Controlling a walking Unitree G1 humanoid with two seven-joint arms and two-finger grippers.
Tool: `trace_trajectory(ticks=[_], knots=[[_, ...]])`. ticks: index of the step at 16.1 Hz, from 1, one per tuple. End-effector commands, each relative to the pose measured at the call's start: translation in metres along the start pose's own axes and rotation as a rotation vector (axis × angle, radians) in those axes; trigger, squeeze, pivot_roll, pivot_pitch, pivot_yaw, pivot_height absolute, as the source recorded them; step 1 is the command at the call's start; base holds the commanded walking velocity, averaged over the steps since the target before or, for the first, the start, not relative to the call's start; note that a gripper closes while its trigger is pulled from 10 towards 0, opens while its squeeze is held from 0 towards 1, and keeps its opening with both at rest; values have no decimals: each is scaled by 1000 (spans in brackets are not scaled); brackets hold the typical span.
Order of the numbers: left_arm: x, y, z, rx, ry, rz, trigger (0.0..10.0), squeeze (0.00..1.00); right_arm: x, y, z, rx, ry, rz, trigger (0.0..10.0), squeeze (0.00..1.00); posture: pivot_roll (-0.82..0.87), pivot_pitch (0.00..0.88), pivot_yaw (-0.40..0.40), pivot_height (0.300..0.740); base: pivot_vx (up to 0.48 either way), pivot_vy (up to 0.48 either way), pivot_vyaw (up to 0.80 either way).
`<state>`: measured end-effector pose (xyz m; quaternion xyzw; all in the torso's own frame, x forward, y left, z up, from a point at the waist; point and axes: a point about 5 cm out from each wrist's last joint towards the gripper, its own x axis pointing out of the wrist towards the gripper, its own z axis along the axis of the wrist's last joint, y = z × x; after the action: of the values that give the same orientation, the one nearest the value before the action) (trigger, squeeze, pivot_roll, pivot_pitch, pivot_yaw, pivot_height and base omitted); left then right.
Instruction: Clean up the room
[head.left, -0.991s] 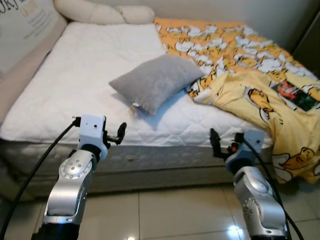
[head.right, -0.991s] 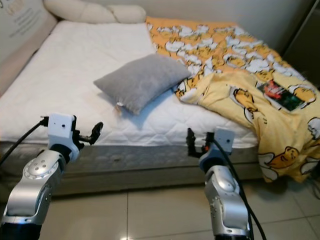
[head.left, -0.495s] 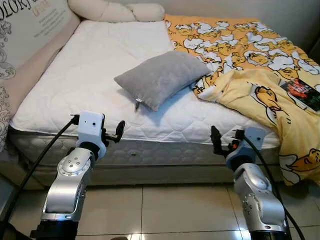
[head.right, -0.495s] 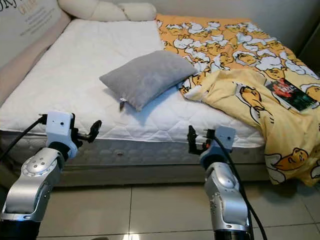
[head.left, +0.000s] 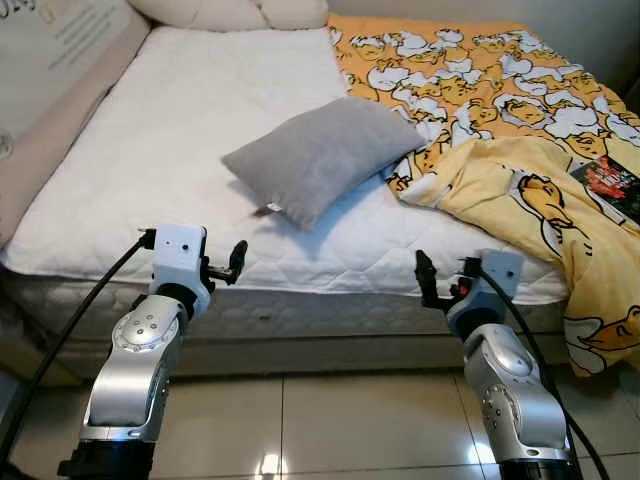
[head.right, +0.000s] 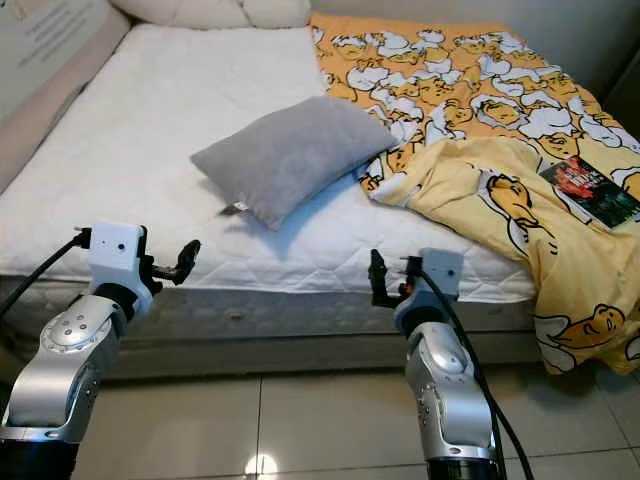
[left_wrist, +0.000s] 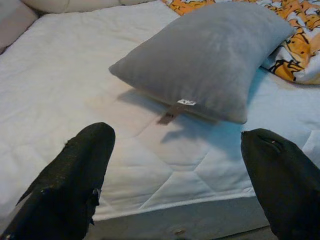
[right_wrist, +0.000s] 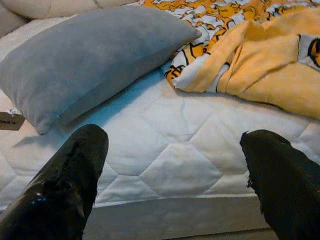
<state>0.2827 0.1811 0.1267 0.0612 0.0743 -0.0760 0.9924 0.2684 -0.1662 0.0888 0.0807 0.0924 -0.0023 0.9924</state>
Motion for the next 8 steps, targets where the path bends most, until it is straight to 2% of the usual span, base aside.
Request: trace_trajectory(ticks=[1, 2, 8], knots=[[-1, 4, 0, 0, 7, 13, 10000, 737, 2, 3, 5, -14, -16, 6, 10000, 0, 13, 0, -33, 740, 285, 0, 800], [-1, 5, 0, 0, 8, 14, 10000, 737, 2, 3, 5, -14, -15, 6, 10000, 0, 13, 0, -33, 740, 285, 0, 800], [-1, 5, 0, 9, 7, 10, 10000, 737, 2, 6, 4, -21, -11, 27, 10000, 0, 16, 0, -36, 740, 282, 0, 0]])
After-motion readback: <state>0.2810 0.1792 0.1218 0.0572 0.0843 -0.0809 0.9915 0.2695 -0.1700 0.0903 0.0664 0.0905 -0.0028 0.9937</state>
